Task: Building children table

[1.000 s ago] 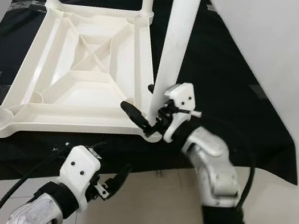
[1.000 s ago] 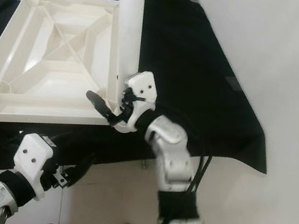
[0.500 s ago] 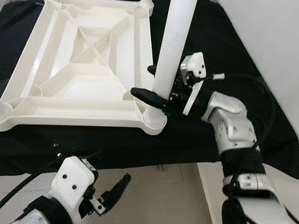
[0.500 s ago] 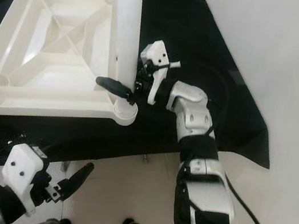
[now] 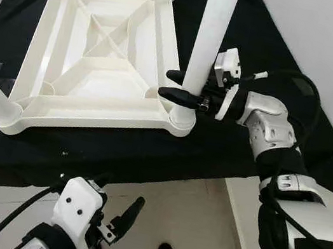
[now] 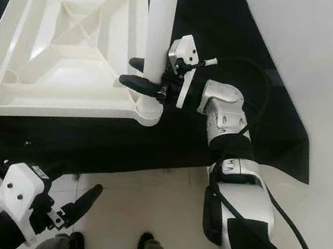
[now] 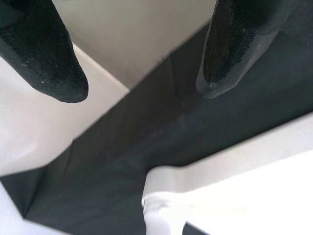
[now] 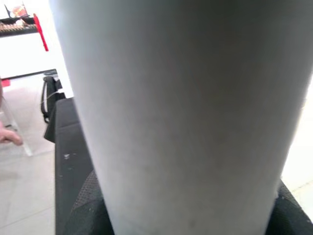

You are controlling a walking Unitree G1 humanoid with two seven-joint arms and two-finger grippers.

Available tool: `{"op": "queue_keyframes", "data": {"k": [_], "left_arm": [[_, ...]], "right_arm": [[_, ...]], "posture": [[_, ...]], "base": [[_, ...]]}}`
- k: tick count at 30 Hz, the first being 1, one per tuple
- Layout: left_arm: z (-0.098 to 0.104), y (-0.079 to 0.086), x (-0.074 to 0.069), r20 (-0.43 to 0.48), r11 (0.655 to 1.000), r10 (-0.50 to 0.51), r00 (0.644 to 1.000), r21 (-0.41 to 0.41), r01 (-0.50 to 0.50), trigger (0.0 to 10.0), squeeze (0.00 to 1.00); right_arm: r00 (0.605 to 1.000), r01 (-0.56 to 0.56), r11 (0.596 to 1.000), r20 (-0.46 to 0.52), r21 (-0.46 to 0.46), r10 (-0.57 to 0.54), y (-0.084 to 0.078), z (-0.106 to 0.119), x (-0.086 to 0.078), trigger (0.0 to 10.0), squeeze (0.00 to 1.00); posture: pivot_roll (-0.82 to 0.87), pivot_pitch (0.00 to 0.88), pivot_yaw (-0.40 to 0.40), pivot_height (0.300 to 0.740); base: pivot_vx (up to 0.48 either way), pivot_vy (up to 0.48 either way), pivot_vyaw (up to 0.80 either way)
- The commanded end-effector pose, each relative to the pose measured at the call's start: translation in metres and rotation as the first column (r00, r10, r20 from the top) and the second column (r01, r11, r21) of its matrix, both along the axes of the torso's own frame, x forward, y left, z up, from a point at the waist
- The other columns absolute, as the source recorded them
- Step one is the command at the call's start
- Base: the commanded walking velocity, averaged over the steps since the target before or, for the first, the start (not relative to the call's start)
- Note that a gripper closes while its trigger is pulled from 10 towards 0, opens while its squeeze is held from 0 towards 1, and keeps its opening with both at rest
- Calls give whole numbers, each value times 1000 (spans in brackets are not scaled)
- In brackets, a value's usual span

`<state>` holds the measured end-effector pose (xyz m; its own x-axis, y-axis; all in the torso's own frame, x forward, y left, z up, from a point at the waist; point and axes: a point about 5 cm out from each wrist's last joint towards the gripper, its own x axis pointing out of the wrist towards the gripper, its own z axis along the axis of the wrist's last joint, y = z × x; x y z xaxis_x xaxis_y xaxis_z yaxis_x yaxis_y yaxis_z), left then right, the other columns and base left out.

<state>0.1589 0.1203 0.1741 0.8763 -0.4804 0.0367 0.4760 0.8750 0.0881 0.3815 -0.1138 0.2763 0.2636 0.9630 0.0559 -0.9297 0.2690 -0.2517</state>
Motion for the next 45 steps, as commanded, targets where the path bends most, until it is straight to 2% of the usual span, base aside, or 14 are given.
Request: {"op": "queue_keyframes", "data": {"k": [1,7,9,11,15,20,21,23,25,26,30,34,37,45], "left_arm": [[-9,-2,1,-41,1000,-7,999,1,7,10000,0],[-12,-3,9,-21,1000,8,1000,3,-8,10000,0],[-12,-2,17,-1,1000,21,1000,-2,-21,10000,0],[-11,-1,23,10,1000,18,1000,2,-18,10000,0],[-12,-1,29,17,1000,15,1000,9,-15,10000,0],[-15,2,47,37,999,23,999,30,-24,10000,0],[-14,1,47,42,999,21,999,33,-23,10000,0],[-14,1,46,47,999,24,999,37,-26,10000,0],[-14,2,46,50,999,31,998,40,-33,10000,0],[-14,3,44,50,998,40,998,39,-42,10000,0],[-13,1,36,47,999,40,998,33,-42,10000,0],[-12,0,33,45,999,35,998,29,-36,10000,0],[-11,-1,24,38,999,27,999,30,-28,10000,0],[-9,2,6,7,999,31,999,36,-31,10000,0]], "right_arm": [[991,134,991,-17,-5,-134,-12,-15,4,0,0],[890,455,890,-30,-12,-455,-19,-40,3,0,0],[572,820,572,-65,19,-817,0,-85,-40,0,0],[497,865,501,-133,6,-857,13,-102,-55,0,0],[477,875,484,-160,-3,-864,24,-111,-60,0,0],[568,821,569,-172,44,-805,56,-102,-29,549,0],[595,802,595,-184,62,-782,60,-99,-29,7765,0],[637,769,635,-185,78,-748,63,-95,-30,10000,0],[691,720,689,-178,86,-701,66,-92,-31,10000,0],[735,675,731,-177,98,-655,67,-85,-35,10000,1000],[907,415,903,-133,113,-401,55,-58,-44,10000,1000],[949,314,947,-57,67,-311,46,-49,-39,10000,1000],[991,133,989,40,-67,-131,33,-42,-31,10000,0],[997,80,996,11,-34,-80,21,-25,-16,10000,0]], "posture": [[76,277,-75,740],[55,240,-98,740],[7,226,-74,740],[-4,219,-60,740],[9,202,-52,740],[-2,146,-53,740],[5,149,-57,740],[10,152,-58,740],[10,152,-58,740],[22,163,-62,740],[34,197,-66,740],[42,214,-67,740],[65,247,-66,740],[119,304,-52,740]], "base": [[0,0,0],[0,0,0],[0,0,0],[0,0,0],[0,0,0],[0,0,0],[0,0,0],[0,0,0],[0,0,0],[0,0,0],[0,0,0],[0,0,0],[0,0,0],[0,0,0]]}}
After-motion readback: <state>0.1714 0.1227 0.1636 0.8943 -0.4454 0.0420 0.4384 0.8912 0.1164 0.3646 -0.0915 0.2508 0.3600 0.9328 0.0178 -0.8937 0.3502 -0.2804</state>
